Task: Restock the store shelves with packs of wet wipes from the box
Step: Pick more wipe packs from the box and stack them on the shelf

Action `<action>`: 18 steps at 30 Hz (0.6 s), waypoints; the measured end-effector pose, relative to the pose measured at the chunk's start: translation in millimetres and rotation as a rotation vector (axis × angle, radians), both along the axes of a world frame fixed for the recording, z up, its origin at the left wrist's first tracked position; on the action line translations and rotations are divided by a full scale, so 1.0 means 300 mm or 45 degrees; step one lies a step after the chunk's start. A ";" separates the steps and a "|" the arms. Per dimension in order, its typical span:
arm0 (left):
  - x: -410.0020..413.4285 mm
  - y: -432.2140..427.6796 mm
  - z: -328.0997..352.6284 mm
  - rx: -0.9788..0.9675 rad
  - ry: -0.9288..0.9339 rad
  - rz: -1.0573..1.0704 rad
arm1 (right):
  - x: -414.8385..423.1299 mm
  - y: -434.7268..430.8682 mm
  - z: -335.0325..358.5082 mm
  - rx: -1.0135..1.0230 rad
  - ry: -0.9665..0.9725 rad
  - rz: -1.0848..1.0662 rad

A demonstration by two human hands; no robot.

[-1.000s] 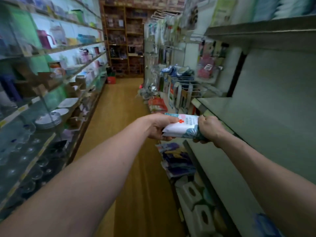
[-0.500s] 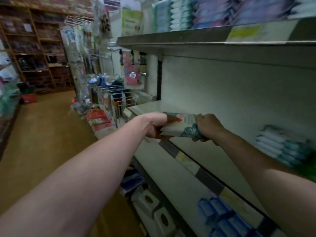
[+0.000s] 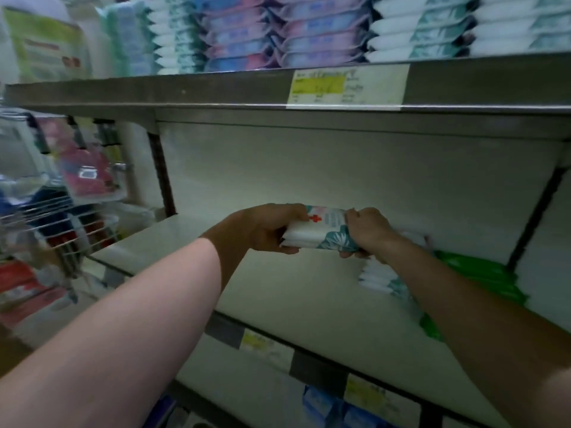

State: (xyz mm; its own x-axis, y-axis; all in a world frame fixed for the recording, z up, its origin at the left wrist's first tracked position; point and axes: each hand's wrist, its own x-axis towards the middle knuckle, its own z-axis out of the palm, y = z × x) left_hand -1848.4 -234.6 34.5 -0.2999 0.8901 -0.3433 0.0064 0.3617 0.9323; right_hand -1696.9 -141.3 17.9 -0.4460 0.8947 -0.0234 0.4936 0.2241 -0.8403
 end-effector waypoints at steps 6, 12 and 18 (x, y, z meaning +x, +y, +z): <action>0.094 0.181 0.012 0.013 0.014 -0.106 | 0.158 0.072 0.036 -0.177 0.142 -0.136; 0.218 0.324 0.056 0.069 -0.002 -0.182 | 0.306 0.148 0.078 -0.007 0.042 -0.292; 0.289 0.446 0.072 -0.011 -0.027 -0.221 | 0.383 0.242 0.095 0.124 -0.102 -0.303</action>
State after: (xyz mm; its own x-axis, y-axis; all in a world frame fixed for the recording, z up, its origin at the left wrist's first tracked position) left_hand -1761.6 -100.9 56.2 -0.1341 0.9250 -0.3556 0.0496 0.3647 0.9298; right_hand -1582.0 -68.6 46.3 -0.2229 0.9740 0.0413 0.6062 0.1717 -0.7766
